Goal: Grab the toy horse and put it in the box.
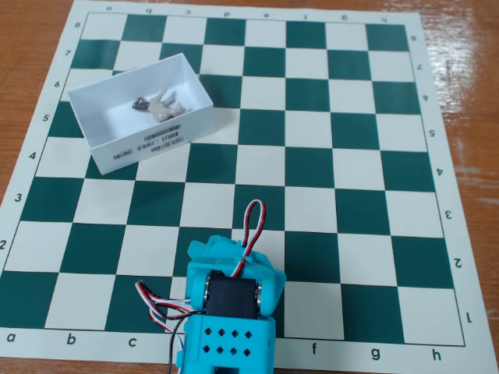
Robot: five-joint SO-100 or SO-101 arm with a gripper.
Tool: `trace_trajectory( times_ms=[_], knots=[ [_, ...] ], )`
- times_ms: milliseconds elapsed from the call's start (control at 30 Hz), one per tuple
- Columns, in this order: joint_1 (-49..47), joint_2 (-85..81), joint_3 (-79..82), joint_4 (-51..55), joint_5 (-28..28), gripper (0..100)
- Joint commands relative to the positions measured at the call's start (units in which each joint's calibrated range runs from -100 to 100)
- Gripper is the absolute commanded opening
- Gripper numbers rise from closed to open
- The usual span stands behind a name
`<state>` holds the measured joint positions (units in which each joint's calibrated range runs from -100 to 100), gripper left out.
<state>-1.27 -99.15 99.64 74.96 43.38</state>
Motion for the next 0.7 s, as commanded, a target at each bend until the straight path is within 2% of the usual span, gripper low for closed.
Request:
trace_trajectory(
  times_ms=[0, 667],
  knots=[
    [-0.73, -0.41, 0.36, 0.13, -0.03, 35],
    [-2.16, -0.41, 0.36, 0.13, -0.03, 35]
  ],
)
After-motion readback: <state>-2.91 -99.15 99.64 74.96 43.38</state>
